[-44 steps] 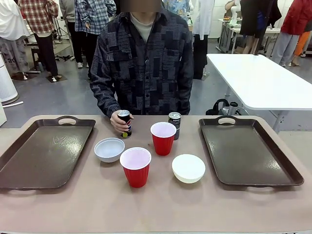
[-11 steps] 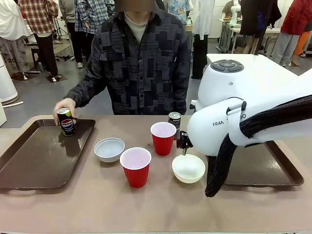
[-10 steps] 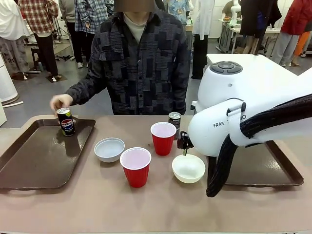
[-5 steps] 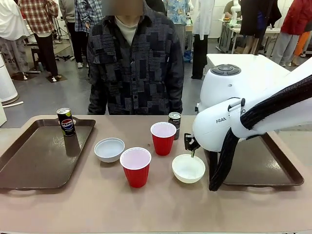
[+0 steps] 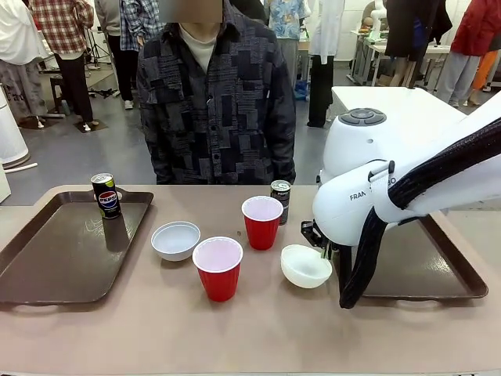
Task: Prepare tableware on both trays.
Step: Pick up a Picnic Bowl from the table and place it on a Handle tray.
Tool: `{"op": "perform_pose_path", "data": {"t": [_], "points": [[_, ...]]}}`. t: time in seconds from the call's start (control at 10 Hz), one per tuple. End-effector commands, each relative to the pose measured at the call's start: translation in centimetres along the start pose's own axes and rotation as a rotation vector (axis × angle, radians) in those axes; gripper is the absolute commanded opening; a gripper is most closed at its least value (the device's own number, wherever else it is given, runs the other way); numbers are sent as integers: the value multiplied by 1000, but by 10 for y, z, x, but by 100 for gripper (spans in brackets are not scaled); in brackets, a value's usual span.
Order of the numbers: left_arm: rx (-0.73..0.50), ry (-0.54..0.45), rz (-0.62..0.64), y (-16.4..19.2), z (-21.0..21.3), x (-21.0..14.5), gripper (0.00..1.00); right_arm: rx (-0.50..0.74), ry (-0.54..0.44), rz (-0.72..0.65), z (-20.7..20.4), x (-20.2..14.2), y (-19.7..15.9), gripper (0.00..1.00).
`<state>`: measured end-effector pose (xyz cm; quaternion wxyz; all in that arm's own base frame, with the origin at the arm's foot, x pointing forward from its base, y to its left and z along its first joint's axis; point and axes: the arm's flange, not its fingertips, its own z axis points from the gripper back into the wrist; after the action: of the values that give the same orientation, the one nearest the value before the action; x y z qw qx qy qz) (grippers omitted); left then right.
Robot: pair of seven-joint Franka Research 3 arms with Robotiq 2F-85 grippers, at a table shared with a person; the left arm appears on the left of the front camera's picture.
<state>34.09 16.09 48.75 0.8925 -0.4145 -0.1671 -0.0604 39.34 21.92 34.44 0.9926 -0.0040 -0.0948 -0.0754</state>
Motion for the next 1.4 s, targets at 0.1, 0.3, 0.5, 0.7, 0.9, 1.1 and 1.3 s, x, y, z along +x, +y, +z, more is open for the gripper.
{"op": "perform_pose_path", "data": {"t": [0.1, 0.3, 0.5, 0.7, 0.9, 1.1, 1.3], "points": [[-13, -6, -7, 0, 2, 0, 100, -30, -8, -20, -2, 3, 10, 0], [-13, -6, -7, 0, 2, 0, 100, -31, -4, -17, -1, 2, 10, 0], [-13, -6, -7, 0, 2, 0, 100, -30, -8, -10, 0, 0, 11, 0], [-13, -6, -7, 0, 2, 0, 100, -16, -22, 10, 9, -8, 13, 0], [-13, -6, -7, 0, 2, 0, 100, 0, -48, 34, 24, -17, 17, 0], [-13, -6, -7, 0, 2, 0, 100, 8, -72, 53, 38, -25, 20, 0], [-13, -6, -7, 0, 2, 0, 100, 10, -78, 60, 41, -27, 22, 0]]}}
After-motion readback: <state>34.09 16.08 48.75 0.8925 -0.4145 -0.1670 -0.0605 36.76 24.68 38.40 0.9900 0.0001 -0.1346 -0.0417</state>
